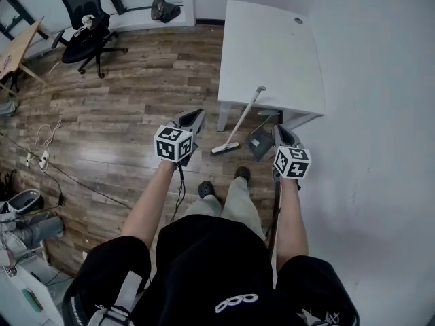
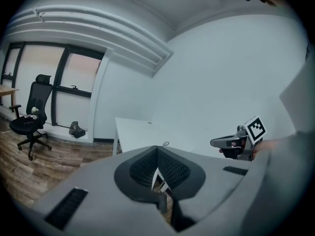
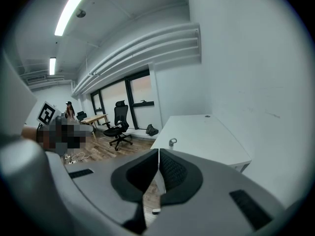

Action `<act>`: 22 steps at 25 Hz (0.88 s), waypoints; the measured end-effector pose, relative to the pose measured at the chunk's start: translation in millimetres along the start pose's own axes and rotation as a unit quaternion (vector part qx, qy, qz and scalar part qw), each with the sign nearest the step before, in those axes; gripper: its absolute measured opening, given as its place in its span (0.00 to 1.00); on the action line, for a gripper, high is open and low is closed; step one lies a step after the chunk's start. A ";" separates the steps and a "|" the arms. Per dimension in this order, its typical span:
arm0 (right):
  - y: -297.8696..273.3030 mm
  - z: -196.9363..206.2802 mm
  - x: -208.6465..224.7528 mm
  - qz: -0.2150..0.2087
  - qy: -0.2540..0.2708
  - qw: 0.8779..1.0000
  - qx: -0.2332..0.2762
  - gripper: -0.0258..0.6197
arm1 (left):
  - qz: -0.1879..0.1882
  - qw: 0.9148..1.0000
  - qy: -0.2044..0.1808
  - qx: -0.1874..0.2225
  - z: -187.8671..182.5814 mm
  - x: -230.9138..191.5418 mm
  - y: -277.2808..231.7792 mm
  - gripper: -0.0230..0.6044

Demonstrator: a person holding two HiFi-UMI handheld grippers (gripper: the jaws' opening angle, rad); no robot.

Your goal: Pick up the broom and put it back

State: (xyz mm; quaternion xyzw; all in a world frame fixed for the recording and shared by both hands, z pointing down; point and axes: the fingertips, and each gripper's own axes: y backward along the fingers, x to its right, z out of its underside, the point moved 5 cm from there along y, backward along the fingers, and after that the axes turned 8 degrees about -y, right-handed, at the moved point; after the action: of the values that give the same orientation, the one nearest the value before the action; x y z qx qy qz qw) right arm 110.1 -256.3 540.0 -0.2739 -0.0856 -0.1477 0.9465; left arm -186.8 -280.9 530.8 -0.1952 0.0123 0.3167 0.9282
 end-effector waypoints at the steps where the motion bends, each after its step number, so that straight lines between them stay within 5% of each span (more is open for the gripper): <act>1: -4.7 -0.3 0.8 -0.002 0.001 1.000 -0.001 0.08 | -0.001 1.000 -0.001 -0.002 0.4 -0.2 -2.5 0.05; 22: -106.7 -21.3 20.5 -0.053 0.024 0.998 -0.038 0.08 | -0.027 0.999 -0.001 -0.025 -1.8 -19.0 -59.1 0.05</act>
State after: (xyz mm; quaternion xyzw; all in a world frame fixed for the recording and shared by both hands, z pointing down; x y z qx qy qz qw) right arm 96.3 -358.6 579.9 -0.3012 -0.0720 -0.2073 0.9280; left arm -166.9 -335.4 552.9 -0.2187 -0.0017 0.2918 0.9311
